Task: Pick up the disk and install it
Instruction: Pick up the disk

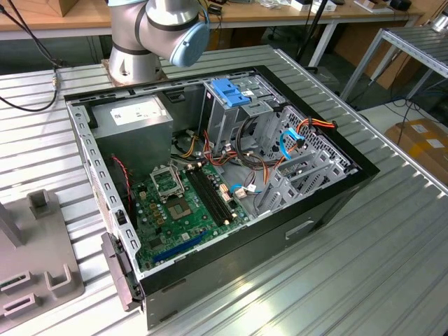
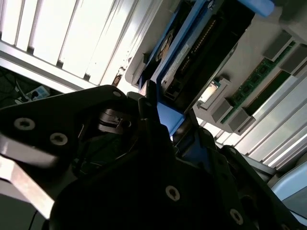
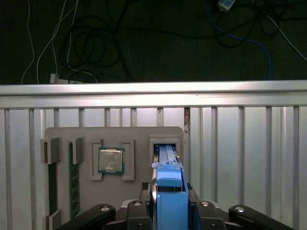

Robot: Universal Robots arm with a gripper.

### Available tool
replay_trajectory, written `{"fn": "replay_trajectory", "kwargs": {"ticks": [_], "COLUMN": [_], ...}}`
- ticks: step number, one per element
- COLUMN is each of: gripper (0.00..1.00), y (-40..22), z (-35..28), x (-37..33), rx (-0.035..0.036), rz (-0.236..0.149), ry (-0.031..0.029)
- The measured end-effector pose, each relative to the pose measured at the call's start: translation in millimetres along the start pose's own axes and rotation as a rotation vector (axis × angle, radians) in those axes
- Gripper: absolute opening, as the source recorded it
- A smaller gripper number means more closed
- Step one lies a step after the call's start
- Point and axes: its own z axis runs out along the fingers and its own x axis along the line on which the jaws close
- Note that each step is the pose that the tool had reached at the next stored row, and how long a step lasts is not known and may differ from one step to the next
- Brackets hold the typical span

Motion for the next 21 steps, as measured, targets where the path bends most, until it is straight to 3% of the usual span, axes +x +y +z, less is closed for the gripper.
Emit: {"fn": "replay_trajectory", "kwargs": {"ticks": [15,21], "gripper": [0.37,0.37], "y": [0.0,0.0], "z": [-0.5,-4.0], "x": [0.0,0.3], "rx": [0.0001,0.0002], "rz": [0.0,0.0], "ry": [0.0,-0.0001]}}
